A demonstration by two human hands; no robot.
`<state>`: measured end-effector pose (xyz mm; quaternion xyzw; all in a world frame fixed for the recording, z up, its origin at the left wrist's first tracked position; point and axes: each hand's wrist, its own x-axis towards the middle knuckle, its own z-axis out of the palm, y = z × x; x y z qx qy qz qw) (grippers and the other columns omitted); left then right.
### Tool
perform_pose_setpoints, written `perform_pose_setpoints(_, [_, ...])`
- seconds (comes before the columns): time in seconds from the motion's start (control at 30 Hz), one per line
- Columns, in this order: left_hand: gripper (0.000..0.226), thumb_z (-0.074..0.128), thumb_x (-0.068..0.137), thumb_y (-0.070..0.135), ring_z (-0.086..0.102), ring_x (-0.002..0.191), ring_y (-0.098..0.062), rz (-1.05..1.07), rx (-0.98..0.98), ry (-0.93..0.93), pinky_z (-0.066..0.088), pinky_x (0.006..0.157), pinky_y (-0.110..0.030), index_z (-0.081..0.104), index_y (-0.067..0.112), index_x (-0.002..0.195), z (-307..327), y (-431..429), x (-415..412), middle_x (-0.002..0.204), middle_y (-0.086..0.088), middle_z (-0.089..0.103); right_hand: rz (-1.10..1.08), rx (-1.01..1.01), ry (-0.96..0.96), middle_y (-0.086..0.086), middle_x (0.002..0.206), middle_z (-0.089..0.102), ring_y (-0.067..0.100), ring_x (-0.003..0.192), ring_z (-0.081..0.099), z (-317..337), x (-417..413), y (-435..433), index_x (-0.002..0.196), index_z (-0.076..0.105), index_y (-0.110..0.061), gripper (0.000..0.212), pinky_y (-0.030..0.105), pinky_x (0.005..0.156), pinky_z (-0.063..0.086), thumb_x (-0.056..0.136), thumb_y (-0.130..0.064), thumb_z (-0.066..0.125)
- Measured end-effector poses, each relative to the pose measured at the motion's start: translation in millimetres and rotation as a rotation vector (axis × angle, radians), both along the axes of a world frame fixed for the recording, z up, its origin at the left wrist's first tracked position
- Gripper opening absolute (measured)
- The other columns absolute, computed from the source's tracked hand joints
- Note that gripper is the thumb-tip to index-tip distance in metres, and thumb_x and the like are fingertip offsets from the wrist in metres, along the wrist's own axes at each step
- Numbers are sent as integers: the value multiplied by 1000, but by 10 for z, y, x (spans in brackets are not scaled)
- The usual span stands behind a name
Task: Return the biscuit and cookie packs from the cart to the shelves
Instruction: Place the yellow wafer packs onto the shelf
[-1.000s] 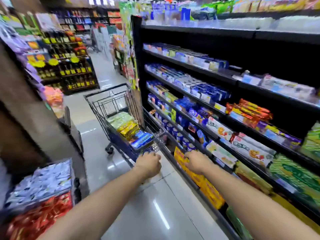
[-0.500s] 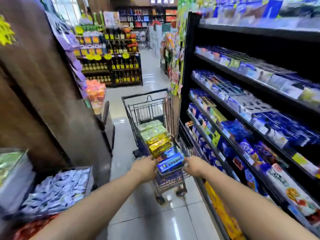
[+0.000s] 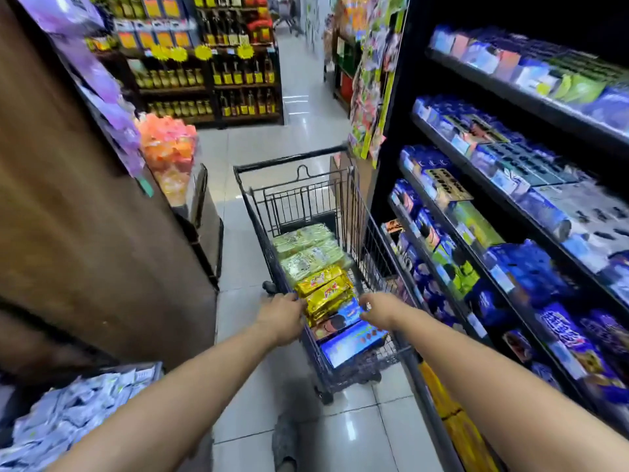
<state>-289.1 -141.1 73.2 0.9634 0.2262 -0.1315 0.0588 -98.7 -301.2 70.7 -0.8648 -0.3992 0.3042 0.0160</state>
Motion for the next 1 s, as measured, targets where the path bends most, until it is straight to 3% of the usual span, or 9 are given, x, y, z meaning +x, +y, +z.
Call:
perform_pose_setpoints(0.07, [39, 41, 99, 34, 55, 119, -33, -34, -20, 32, 44, 95, -41, 56, 25, 134, -132, 297, 190, 129, -8, 58, -56, -17, 31, 13, 140, 56, 28, 111, 64, -108, 150, 209, 144, 50, -16, 47, 33, 89, 54, 99, -31, 57])
perform_pose_setpoints(0.2, [38, 41, 99, 39, 54, 117, -34, -155, 6, 121, 38, 104, -45, 56, 26, 130, -436, 797, 513, 125, -9, 59, -126, -98, 53, 17, 148, 50, 32, 125, 57, -341, 371, 539, 149, 43, -15, 53, 31, 96, 49, 100, -29, 56])
perform_pose_setpoints(0.43, [40, 40, 100, 38, 46, 125, -35, -226, -88, 182, 36, 102, -44, 49, 25, 136, -974, 1262, 852, 132, -11, 51, -210, -170, 142, 14, 152, 47, 30, 137, 47, -822, 517, 811, 149, 42, -14, 56, 33, 108, 39, 99, -35, 56])
perform_pose_setpoints(0.7, [45, 40, 98, 39, 40, 133, -31, -276, -118, 245, 30, 111, -43, 46, 27, 141, -1470, 1391, 988, 141, -7, 48, -258, -214, 267, 17, 144, 54, 30, 130, 53, -1372, 957, 1026, 147, 46, -12, 56, 30, 100, 41, 98, -35, 59])
perform_pose_setpoints(0.87, [52, 40, 100, 41, 21, 149, -30, -269, -103, 247, 12, 122, -47, 36, 31, 150, -1688, 1412, 972, 158, -5, 31, -271, -137, 318, 16, 145, 54, 32, 131, 52, -1768, 1299, 1280, 148, 44, -11, 64, 30, 100, 41, 95, -40, 65])
perform_pose_setpoints(1.0, [51, 34, 104, 47, 9, 154, -28, -220, -107, 247, -1, 124, -51, 31, 37, 153, -1900, 1436, 995, 165, -4, 20, -321, -67, 371, 16, 154, 44, 31, 138, 47, -2087, 1583, 1520, 154, 32, -7, 87, 32, 107, 39, 89, -50, 71])
